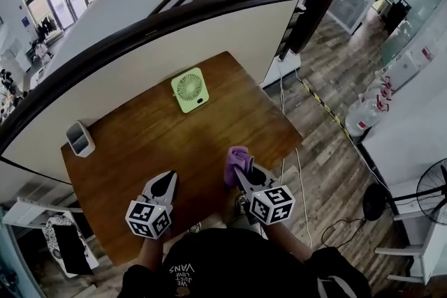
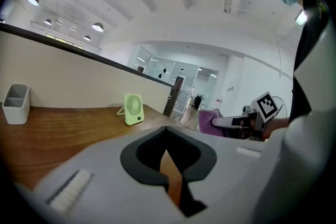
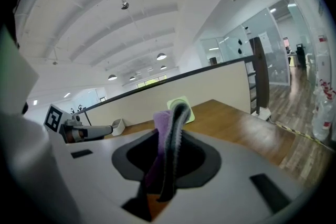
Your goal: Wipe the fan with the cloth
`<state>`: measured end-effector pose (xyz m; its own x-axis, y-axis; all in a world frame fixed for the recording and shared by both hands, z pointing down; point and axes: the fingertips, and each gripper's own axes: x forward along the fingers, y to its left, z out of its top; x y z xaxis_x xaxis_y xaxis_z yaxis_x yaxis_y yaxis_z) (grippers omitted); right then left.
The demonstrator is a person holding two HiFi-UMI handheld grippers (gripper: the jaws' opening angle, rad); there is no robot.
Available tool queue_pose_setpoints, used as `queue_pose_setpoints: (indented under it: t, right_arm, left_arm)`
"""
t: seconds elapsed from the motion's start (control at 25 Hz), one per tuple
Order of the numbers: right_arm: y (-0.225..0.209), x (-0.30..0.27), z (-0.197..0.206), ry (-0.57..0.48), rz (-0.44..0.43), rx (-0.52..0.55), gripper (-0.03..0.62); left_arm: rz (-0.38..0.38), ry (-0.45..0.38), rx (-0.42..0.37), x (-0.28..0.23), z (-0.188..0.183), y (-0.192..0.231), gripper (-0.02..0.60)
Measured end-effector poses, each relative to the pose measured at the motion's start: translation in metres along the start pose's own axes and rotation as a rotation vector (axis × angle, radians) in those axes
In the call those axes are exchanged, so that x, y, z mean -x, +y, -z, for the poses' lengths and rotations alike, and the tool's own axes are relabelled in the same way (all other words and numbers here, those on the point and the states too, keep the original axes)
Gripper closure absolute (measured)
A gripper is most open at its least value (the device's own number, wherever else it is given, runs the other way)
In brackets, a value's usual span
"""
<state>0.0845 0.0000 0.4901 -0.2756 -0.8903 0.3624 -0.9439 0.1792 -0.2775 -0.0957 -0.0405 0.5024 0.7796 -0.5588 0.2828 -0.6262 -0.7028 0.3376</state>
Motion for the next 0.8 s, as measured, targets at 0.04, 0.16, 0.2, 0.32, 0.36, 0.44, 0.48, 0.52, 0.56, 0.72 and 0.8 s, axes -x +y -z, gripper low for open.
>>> queue_pose_setpoints:
  t: [0.04, 0.16, 0.2, 0.32, 0.36, 0.44, 0.48, 0.52, 0.56, 0.72, 0.8]
  right_arm:
    - [-0.007, -0.004, -0.003, 0.012, -0.022, 0.008, 0.500]
    - [-0.027, -0.017, -0.014, 0.038, -0.091, 0.041, 0.500]
    - [-0.035, -0.022, -0.017, 0.046, -0.115, 0.050, 0.500]
    - [-0.060, -0.035, -0.028, 0.063, -0.182, 0.077, 0.500]
    - [-0.068, -0.037, -0.031, 0.067, -0.201, 0.086, 0.499]
    - [-0.082, -0.041, -0.037, 0.075, -0.236, 0.101, 0.500]
    - [-0.089, -0.044, -0.039, 0.078, -0.254, 0.110, 0.500]
    - [-0.095, -0.048, -0.042, 0.080, -0.273, 0.119, 0.500]
    - [-0.100, -0.051, -0.046, 0.080, -0.292, 0.128, 0.499]
    - [-0.116, -0.063, -0.062, 0.079, -0.359, 0.157, 0.499]
    - [-0.120, -0.069, -0.071, 0.074, -0.384, 0.170, 0.500]
  left_arm:
    - [-0.031, -0.003, 0.012, -0.004, 0.000, 0.000, 0.571]
    - [-0.109, -0.024, 0.039, -0.018, -0.004, -0.001, 0.571]
    - [-0.136, -0.032, 0.046, -0.023, -0.004, -0.002, 0.571]
    - [-0.224, -0.064, 0.071, -0.039, -0.007, -0.003, 0.571]
    - [-0.249, -0.075, 0.078, -0.043, -0.008, -0.006, 0.571]
    - [-0.291, -0.097, 0.084, -0.051, -0.010, -0.011, 0.571]
    - [-0.312, -0.109, 0.084, -0.055, -0.011, -0.014, 0.571]
    - [-0.332, -0.120, 0.082, -0.058, -0.014, -0.016, 0.571]
    - [-0.352, -0.130, 0.079, -0.061, -0.017, -0.018, 0.570]
    - [-0.418, -0.154, 0.062, -0.069, -0.030, -0.026, 0.571]
    - [-0.444, -0.164, 0.053, -0.071, -0.039, -0.028, 0.571]
